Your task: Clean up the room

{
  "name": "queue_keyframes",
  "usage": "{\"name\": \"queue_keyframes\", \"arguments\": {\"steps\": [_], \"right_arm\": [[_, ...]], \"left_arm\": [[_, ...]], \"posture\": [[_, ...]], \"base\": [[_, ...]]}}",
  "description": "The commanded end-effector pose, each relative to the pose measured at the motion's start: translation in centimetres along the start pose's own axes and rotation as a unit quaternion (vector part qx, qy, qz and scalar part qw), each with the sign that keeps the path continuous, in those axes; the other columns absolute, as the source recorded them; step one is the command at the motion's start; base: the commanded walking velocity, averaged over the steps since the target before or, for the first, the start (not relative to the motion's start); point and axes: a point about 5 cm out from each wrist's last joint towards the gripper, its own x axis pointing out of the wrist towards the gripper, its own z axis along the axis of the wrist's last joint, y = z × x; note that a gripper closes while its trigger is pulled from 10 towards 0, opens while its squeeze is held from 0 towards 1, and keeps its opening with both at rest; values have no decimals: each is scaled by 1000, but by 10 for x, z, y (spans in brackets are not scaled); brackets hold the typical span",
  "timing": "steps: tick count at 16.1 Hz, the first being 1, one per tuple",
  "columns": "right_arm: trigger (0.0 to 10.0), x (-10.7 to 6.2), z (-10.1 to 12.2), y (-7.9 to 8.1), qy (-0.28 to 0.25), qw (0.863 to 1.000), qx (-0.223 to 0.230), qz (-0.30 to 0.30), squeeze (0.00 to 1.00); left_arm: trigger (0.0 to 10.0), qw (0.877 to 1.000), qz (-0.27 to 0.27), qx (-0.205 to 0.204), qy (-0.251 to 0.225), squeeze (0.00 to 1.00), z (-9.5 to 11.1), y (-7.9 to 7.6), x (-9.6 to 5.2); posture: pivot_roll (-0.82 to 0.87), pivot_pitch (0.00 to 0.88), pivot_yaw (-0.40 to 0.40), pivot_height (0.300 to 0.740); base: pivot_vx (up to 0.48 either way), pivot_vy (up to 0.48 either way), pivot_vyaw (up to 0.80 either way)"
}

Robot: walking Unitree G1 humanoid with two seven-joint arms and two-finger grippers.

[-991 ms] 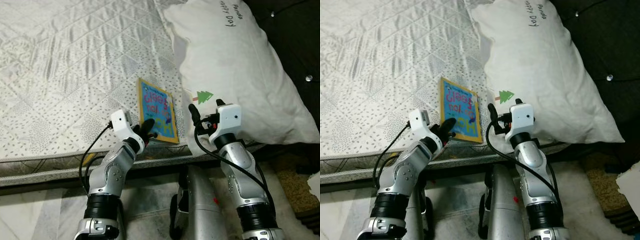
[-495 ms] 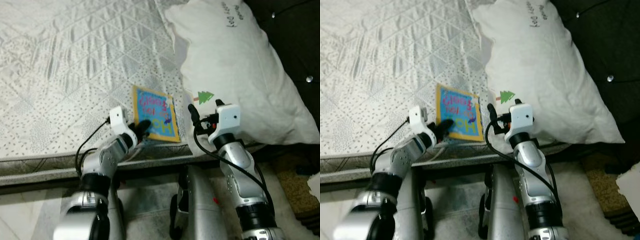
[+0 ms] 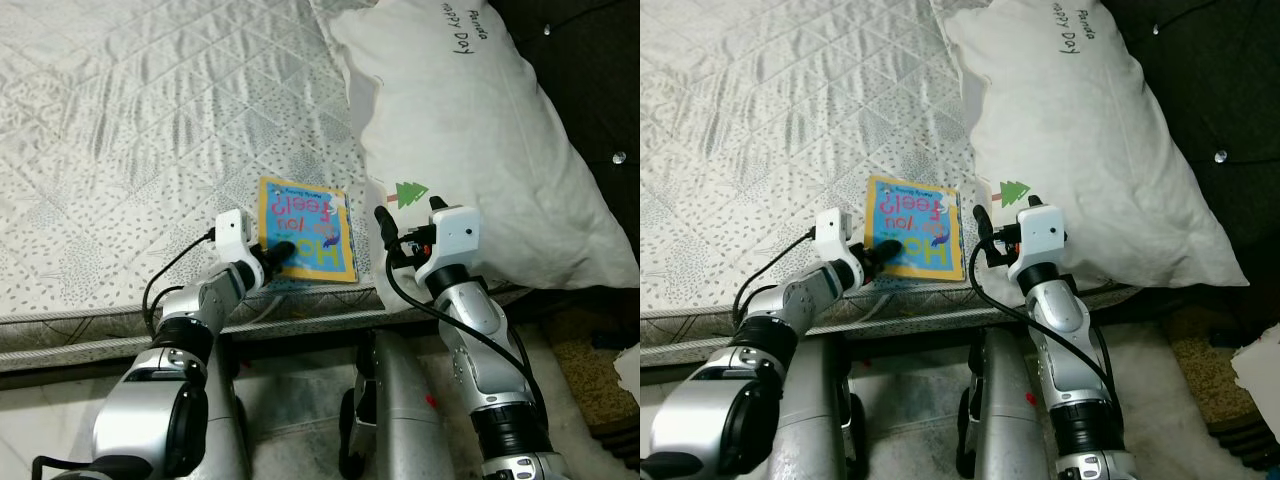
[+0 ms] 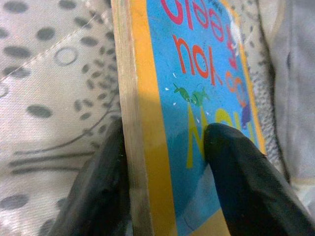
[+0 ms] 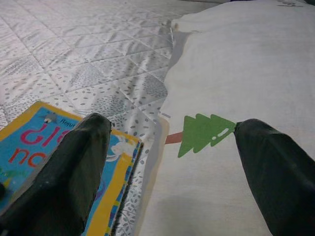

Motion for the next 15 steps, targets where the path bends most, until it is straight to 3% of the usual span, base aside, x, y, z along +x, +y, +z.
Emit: {"name": "queue_keyframes", "arguments": {"steps": [1, 6, 10, 15], "right_arm": [[10000, -1, -3, 0, 4, 1000, 0, -2, 0], [10000, 3, -3, 3, 0, 1000, 3, 2, 0], [10000, 4, -4, 4, 0, 1000, 4, 4, 0], [10000, 6, -5, 3, -4, 1000, 3, 2, 0]], "left_arm": [[10000, 1000, 8, 10, 23, 1000, -11, 6, -1], [10000, 995, 67, 44, 53, 1000, -31, 35, -14], [10000, 985, 151, 82, 4, 1000, -9, 62, -26], [10000, 978, 184, 94, -34, 1000, -8, 64, -30]], "posture": [[-40, 209, -53, 572], [-20, 200, -51, 572], [-15, 189, -45, 572], [-2, 174, -34, 572]], "base": [[0, 0, 0], [0, 0, 0], [0, 0, 0], [0, 0, 0]]}}
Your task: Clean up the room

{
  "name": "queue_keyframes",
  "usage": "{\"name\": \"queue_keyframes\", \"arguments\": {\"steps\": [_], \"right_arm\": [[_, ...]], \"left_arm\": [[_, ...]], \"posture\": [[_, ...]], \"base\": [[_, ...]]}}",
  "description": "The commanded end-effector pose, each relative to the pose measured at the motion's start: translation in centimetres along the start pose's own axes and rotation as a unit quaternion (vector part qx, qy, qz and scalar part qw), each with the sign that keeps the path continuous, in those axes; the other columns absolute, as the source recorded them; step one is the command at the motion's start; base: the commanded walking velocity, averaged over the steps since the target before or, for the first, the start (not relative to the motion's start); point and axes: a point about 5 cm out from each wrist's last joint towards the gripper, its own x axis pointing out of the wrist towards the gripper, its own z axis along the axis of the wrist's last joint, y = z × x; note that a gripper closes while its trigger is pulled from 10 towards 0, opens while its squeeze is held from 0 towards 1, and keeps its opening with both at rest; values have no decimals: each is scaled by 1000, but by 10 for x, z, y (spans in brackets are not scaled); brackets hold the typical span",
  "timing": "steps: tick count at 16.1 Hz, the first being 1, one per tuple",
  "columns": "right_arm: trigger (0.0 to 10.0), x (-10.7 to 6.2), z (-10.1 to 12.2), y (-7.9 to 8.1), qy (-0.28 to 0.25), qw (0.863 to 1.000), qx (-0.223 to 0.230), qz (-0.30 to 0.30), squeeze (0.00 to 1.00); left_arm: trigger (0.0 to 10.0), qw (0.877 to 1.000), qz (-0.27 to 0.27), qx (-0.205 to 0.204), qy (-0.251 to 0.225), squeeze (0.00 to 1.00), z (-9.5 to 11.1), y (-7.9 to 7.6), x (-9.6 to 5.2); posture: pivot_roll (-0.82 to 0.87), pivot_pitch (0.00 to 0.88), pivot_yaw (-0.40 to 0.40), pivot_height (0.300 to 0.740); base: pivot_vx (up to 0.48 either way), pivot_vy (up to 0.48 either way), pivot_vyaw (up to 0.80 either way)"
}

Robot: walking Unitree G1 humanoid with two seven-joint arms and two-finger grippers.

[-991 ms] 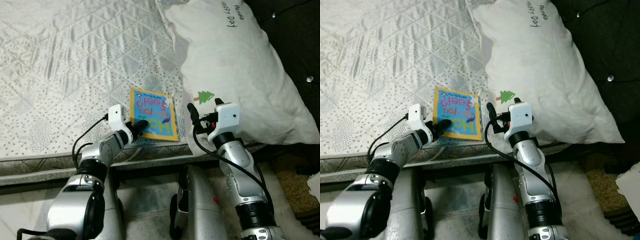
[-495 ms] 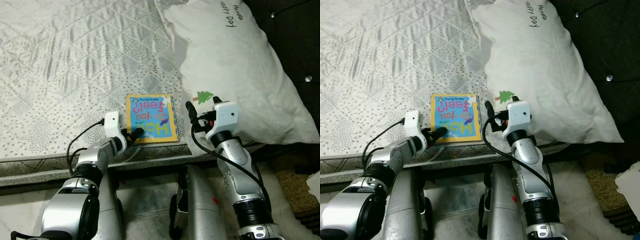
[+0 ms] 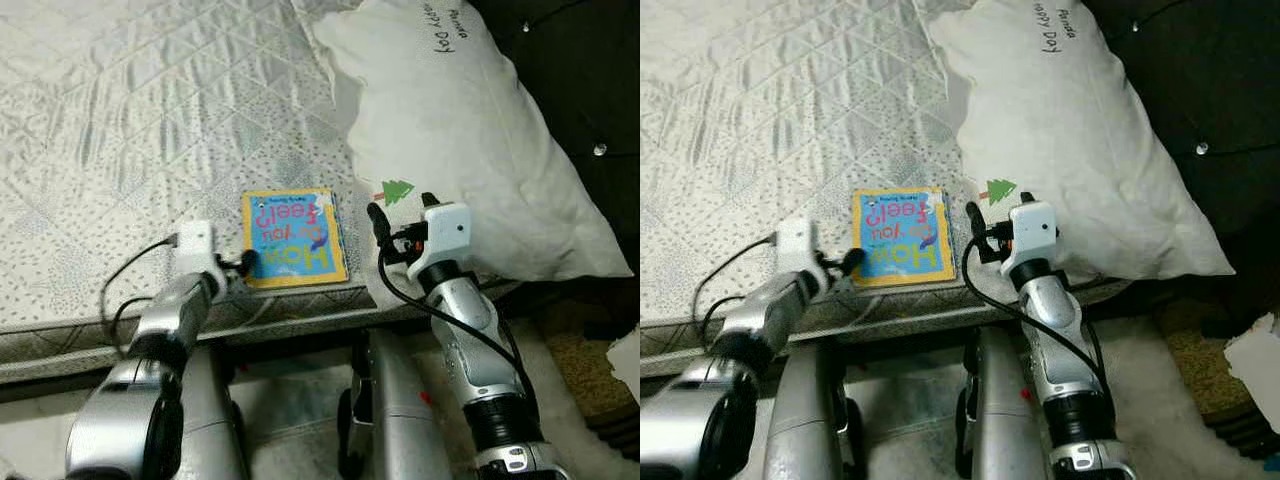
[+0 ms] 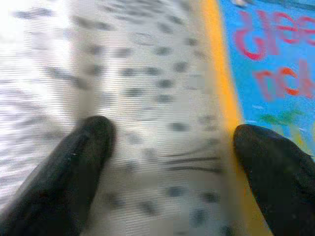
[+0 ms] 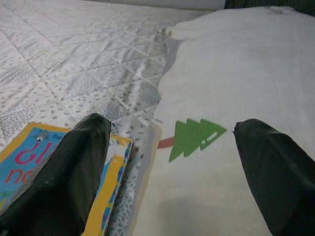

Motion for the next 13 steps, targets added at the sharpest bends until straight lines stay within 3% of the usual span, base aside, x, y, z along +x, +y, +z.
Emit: {"name": "queue_keyframes", "arguments": {"steps": [1, 4, 7, 9, 13], "right_arm": [[10000, -2, -3, -3, 4, 1000, 1, -8, 0], [10000, -1, -6, 0, 6, 1000, 5, -3, 0], [10000, 1, -8, 6, 10, 1000, 7, 17, 0], [10000, 4, -16, 13, 30, 999, 4, 32, 0], [10000, 11, -12, 21, 13, 999, 23, 38, 0]], "left_arm": [[10000, 999, 38, -6, 1, 1000, -12, 13, -7], [10000, 995, 88, 9, -47, 1000, -25, 19, -42], [10000, 989, 108, 44, -94, 1000, -24, 9, -71], [10000, 982, 102, 75, -140, 1000, -11, 2, -76], [10000, 973, 101, 104, -182, 1000, 16, -4, -74]], "posture": [[7, 166, -26, 572], [32, 153, -23, 572], [49, 131, -17, 572], [57, 105, -11, 572], [60, 56, 0, 572]], "base": [[0, 0, 0], [0, 0, 0], [0, 0, 0], [0, 0, 0], [0, 0, 0]]}}
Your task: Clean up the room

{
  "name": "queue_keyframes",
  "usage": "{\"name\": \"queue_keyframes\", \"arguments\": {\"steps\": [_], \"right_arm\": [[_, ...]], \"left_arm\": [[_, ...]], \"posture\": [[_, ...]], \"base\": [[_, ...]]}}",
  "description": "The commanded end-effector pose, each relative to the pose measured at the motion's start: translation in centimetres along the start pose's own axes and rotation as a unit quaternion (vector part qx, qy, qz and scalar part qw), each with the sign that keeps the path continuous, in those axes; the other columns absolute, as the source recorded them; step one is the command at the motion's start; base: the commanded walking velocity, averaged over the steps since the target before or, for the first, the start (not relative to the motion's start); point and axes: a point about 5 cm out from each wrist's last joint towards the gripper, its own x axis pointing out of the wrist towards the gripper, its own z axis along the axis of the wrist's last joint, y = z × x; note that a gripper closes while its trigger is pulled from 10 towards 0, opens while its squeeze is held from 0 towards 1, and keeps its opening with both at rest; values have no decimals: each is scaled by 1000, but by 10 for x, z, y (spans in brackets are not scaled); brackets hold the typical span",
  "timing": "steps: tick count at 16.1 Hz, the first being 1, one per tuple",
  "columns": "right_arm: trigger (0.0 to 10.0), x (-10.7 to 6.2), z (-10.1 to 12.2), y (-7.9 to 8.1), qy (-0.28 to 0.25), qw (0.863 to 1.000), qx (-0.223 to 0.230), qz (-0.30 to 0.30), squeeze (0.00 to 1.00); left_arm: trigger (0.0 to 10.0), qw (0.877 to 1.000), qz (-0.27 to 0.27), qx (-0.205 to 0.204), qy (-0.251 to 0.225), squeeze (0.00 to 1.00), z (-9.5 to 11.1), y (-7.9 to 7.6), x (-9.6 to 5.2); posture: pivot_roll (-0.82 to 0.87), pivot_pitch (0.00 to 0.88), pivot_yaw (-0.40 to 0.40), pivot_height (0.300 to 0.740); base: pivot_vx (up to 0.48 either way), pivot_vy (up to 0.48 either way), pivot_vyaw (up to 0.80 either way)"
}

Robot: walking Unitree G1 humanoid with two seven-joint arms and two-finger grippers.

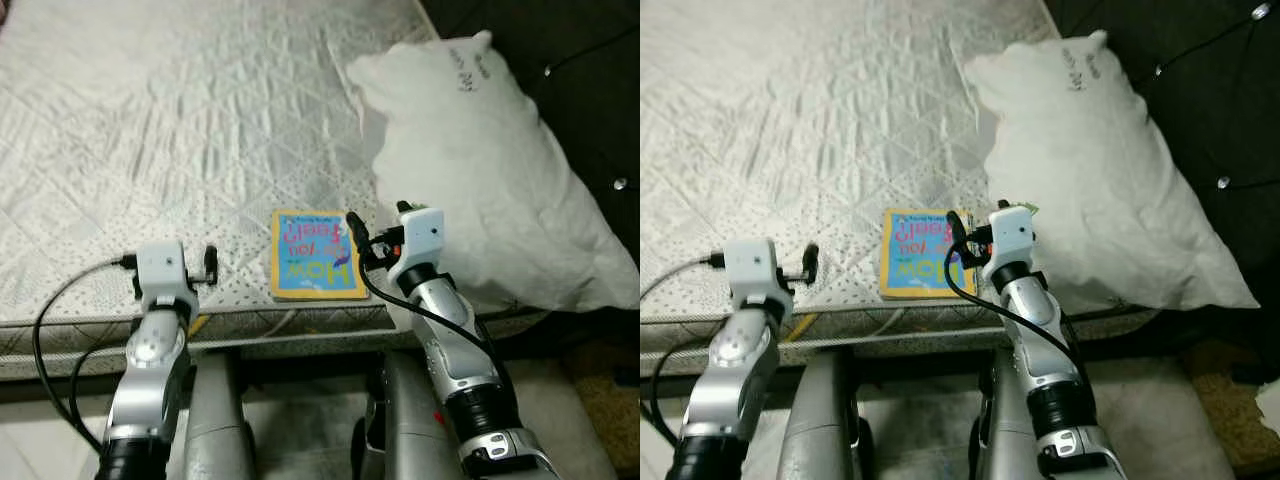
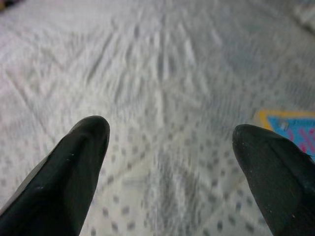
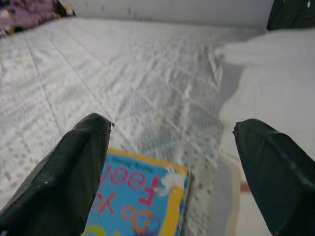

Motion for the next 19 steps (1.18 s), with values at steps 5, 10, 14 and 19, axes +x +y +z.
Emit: {"name": "queue_keyframes", "arguments": {"steps": [5, 10, 14, 19], "right_arm": [[10000, 12, 10, -9, -34, 999, 23, -17, 0], [10000, 16, 13, -10, -40, 999, 24, -21, 0], [10000, 18, 17, -17, -52, 998, 27, -39, 0], [10000, 19, 19, -14, -61, 997, 32, -44, 0]], "left_arm": [[10000, 998, 14, 8, -66, 0, 26, -4, 10], [10000, 998, 16, 7, -65, 0, 26, -5, 13], [10000, 996, 19, 9, -86, 0, 35, -9, 21], [10000, 996, 24, 17, -85, 0, 34, -6, 20]], "posture": [[75, 2, -3, 576], [69, 0, 7, 603], [69, 0, 16, 634], [69, 7, 27, 687]], "base": [[0, 0, 0], [0, 0, 0], [0, 0, 0], [0, 0, 0]]}}
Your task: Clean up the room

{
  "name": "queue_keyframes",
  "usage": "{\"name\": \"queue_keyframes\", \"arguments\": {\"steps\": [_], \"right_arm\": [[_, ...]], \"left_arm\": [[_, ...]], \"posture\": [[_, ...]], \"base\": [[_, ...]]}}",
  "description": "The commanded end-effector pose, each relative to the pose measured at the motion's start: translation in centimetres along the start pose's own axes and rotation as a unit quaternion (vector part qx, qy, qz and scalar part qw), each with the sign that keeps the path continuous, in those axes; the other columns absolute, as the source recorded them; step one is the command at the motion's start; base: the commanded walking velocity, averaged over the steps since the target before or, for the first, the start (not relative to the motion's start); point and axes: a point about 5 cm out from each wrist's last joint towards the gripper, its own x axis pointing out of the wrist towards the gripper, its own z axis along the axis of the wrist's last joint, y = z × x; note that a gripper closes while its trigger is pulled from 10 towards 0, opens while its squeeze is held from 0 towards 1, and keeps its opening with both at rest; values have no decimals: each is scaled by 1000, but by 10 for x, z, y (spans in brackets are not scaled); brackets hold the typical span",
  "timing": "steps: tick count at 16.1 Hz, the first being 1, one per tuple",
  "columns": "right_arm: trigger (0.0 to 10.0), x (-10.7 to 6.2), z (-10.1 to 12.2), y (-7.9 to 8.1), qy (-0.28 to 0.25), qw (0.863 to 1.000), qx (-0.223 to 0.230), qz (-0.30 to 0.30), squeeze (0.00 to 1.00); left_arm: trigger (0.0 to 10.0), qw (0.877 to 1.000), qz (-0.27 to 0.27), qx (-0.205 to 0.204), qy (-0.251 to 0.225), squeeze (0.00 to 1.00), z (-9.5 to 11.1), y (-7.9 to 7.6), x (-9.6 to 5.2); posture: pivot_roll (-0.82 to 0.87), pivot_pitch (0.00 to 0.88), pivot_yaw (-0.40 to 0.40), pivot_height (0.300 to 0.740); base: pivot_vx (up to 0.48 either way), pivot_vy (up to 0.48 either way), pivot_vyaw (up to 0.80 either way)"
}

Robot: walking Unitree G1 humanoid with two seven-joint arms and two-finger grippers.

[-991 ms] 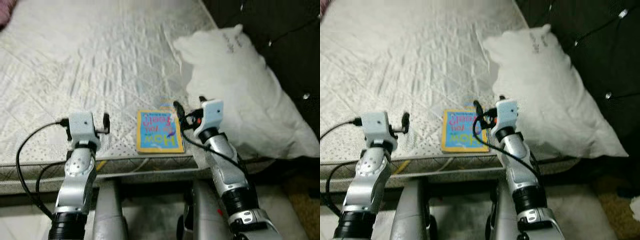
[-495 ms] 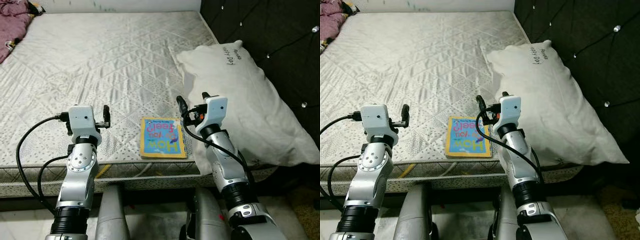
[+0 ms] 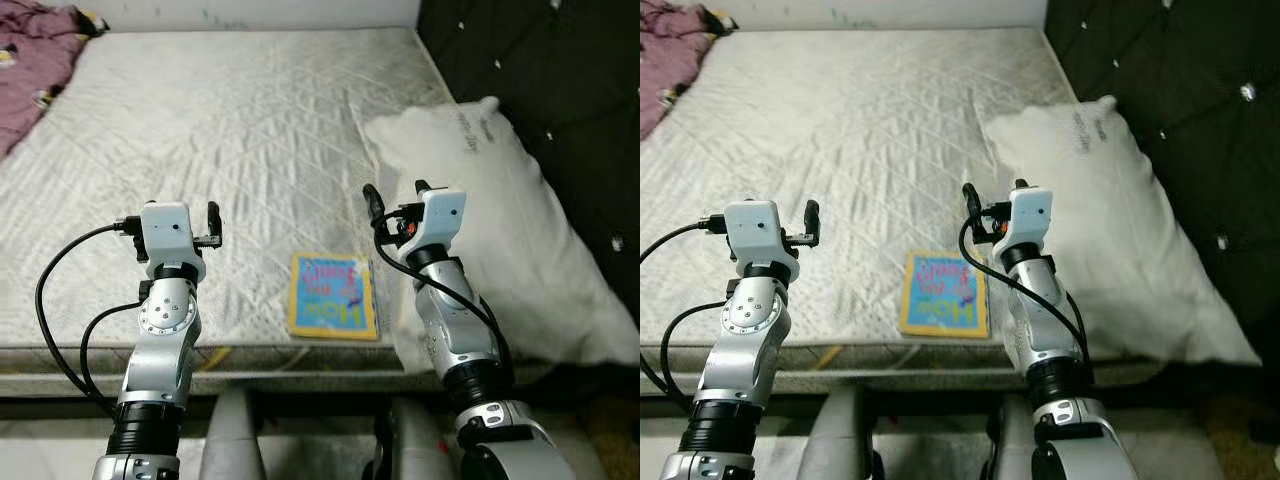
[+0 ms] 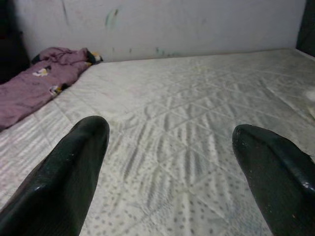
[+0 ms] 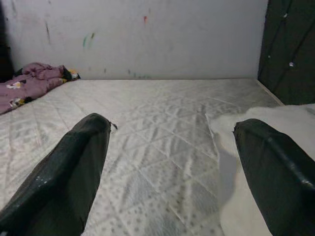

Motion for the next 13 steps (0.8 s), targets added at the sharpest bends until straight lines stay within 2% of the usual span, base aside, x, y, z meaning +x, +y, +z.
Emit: {"name": "queue_keyframes", "arguments": {"steps": [1, 5, 7, 8, 13], "right_arm": [[10000, 1, 7, -1, -18, 1000, 2, -4, 0], [10000, -10, -5, -7, -2, 1000, 3, -23, 0], [10000, -14, -9, -3, 2, 1000, 4, -21, 0], [10000, -15, -10, -2, 4, 1000, 5, -22, 0], [10000, -18, -14, -4, 9, 999, 11, -39, 0]], "left_arm": [[10000, 1000, 0, 8, -1, 0, 0, 1, 0], [10000, 1000, -12, 15, 7, 0, -5, -10, -5], [10000, 999, -21, 18, 15, 0, -14, -14, -6], [10000, 999, -29, 6, 23, 0, -18, -17, -4], [10000, 998, -49, -6, 30, 0, -23, -27, -3]], "posture": [[67, 14, 31, 701], [67, 16, 41, 740], [60, 0, 46, 740], [57, 0, 48, 740], [42, 0, 70, 740]], "base": [[0, 0, 0], [0, 0, 0], [0, 0, 0], [0, 0, 0], [0, 0, 0]]}}
